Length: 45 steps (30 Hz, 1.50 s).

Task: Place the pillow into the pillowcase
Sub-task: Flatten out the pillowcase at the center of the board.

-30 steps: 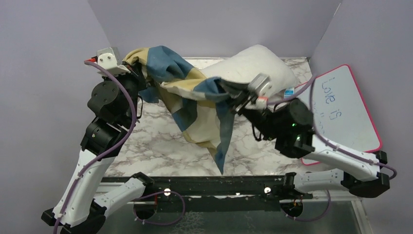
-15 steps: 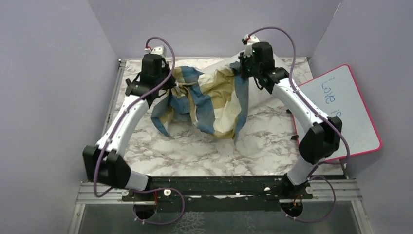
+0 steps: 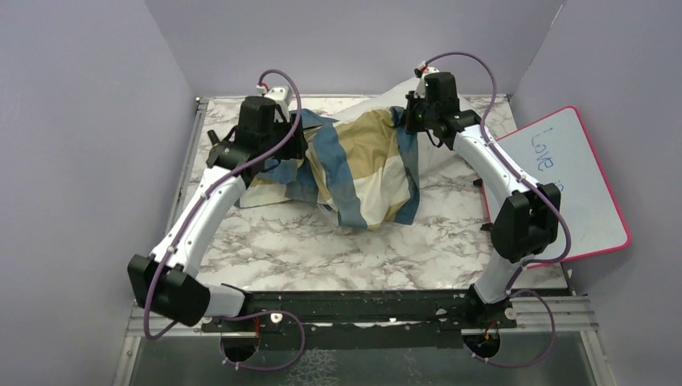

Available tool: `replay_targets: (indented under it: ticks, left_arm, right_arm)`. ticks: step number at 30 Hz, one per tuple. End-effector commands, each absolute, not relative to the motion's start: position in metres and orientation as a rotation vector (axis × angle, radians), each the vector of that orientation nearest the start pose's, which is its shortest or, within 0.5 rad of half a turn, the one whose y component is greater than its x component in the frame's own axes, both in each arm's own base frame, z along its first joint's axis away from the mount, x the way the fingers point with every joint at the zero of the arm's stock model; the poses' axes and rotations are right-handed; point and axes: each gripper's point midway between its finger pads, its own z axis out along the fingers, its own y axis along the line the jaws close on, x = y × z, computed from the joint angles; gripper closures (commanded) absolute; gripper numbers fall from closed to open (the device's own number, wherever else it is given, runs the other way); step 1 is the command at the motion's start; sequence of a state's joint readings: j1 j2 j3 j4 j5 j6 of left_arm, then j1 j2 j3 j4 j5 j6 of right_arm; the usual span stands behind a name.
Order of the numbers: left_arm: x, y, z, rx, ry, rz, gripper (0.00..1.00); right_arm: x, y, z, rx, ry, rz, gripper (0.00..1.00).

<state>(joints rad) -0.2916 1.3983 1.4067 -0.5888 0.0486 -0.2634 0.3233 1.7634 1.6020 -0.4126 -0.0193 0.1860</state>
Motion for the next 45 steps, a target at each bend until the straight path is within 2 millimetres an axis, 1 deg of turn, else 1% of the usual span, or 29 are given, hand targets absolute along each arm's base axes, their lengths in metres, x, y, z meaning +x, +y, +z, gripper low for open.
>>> replay_targets:
  ticks: [1, 3, 6, 8, 10, 12, 15, 16, 17, 18, 19, 20, 21, 22, 23, 25, 27, 28, 30, 32, 35, 37, 39, 42, 45]
  left_arm:
    - [0.351, -0.126, 0.236, 0.105, 2.225, -0.273, 0.40]
    - [0.346, -0.121, 0.228, 0.114, 2.237, -0.247, 0.36]
    - [0.341, -0.117, 0.219, 0.121, 2.250, -0.226, 0.34]
    - [0.341, -0.120, 0.213, 0.137, 2.261, -0.235, 0.33]
    - [0.342, -0.127, 0.207, 0.170, 2.280, -0.270, 0.31]
    - [0.344, -0.129, 0.199, 0.175, 2.301, -0.270, 0.30]
    - [0.347, -0.122, 0.185, 0.160, 2.320, -0.207, 0.30]
    - [0.349, -0.119, 0.181, 0.159, 2.325, -0.182, 0.31]
    - [0.351, -0.116, 0.179, 0.155, 2.326, -0.157, 0.36]
    - [0.353, -0.113, 0.180, 0.144, 2.322, -0.131, 0.49]
    - [0.356, -0.107, 0.186, 0.122, 2.307, -0.097, 0.65]
    - [0.358, -0.098, 0.196, 0.091, 2.281, -0.043, 0.78]
    - [0.361, -0.091, 0.214, 0.066, 2.239, -0.005, 0.87]
    - [0.363, -0.082, 0.237, 0.037, 2.188, 0.041, 0.94]
    - [0.363, -0.073, 0.266, 0.009, 2.129, 0.083, 1.00]
    - [0.360, -0.049, 0.333, -0.070, 1.975, 0.172, 1.00]
    - [0.346, -0.022, 0.398, -0.165, 1.807, 0.248, 1.00]
    - [0.334, -0.009, 0.429, -0.213, 1.718, 0.272, 1.00]
    - [0.313, 0.014, 0.475, -0.289, 1.570, 0.322, 1.00]
    - [0.289, 0.033, 0.508, -0.347, 1.443, 0.364, 1.00]
    - [0.262, 0.051, 0.543, -0.397, 1.303, 0.383, 1.00]
    - [0.249, 0.057, 0.558, -0.418, 1.253, 0.384, 1.00]
    - [0.241, 0.062, 0.567, -0.424, 1.233, 0.398, 1.00]
    - [0.228, 0.069, 0.574, -0.440, 1.211, 0.414, 1.00]
    - [0.218, 0.074, 0.577, -0.447, 1.192, 0.419, 1.00]
  right_arm:
    - [0.486, 0.177, 0.247, -0.147, 2.085, 0.354, 0.99]
    - [0.486, 0.176, 0.248, -0.148, 2.080, 0.346, 0.99]
    - [0.484, 0.175, 0.250, -0.157, 2.070, 0.345, 0.99]
    - [0.484, 0.176, 0.250, -0.165, 2.069, 0.350, 1.00]
    - [0.483, 0.176, 0.249, -0.164, 2.070, 0.348, 0.99]
    - [0.483, 0.175, 0.250, -0.166, 2.066, 0.347, 0.99]
    - [0.481, 0.178, 0.252, -0.177, 2.063, 0.366, 0.99]
    - [0.481, 0.179, 0.252, -0.179, 2.061, 0.372, 1.00]
    - [0.481, 0.179, 0.253, -0.180, 2.058, 0.375, 1.00]
    - [0.481, 0.179, 0.255, -0.181, 2.053, 0.375, 1.00]
    - [0.480, 0.179, 0.257, -0.181, 2.048, 0.372, 1.00]
    - [0.480, 0.178, 0.260, -0.180, 2.044, 0.366, 0.99]
    - [0.479, 0.176, 0.267, -0.177, 2.034, 0.358, 0.99]
    - [0.478, 0.172, 0.276, -0.166, 2.018, 0.343, 0.99]
    - [0.476, 0.168, 0.289, -0.153, 1.994, 0.330, 0.99]
    - [0.468, 0.154, 0.327, -0.104, 1.900, 0.285, 0.99]
    - [0.454, 0.136, 0.370, -0.047, 1.774, 0.248, 0.99]
    - [0.445, 0.128, 0.389, -0.020, 1.711, 0.232, 0.99]
    - [0.424, 0.109, 0.425, 0.038, 1.589, 0.204, 0.99]
    - [0.401, 0.091, 0.453, 0.086, 1.489, 0.177, 0.99]
    - [0.367, 0.073, 0.489, 0.125, 1.351, 0.176, 0.99]
    - [0.345, 0.067, 0.509, 0.128, 1.259, 0.197, 0.99]
    - [0.329, 0.064, 0.522, 0.117, 1.212, 0.215, 0.99]
    - [0.312, 0.063, 0.536, 0.098, 1.178, 0.237, 0.99]
    - [0.302, 0.063, 0.545, 0.090, 1.170, 0.255, 0.99]
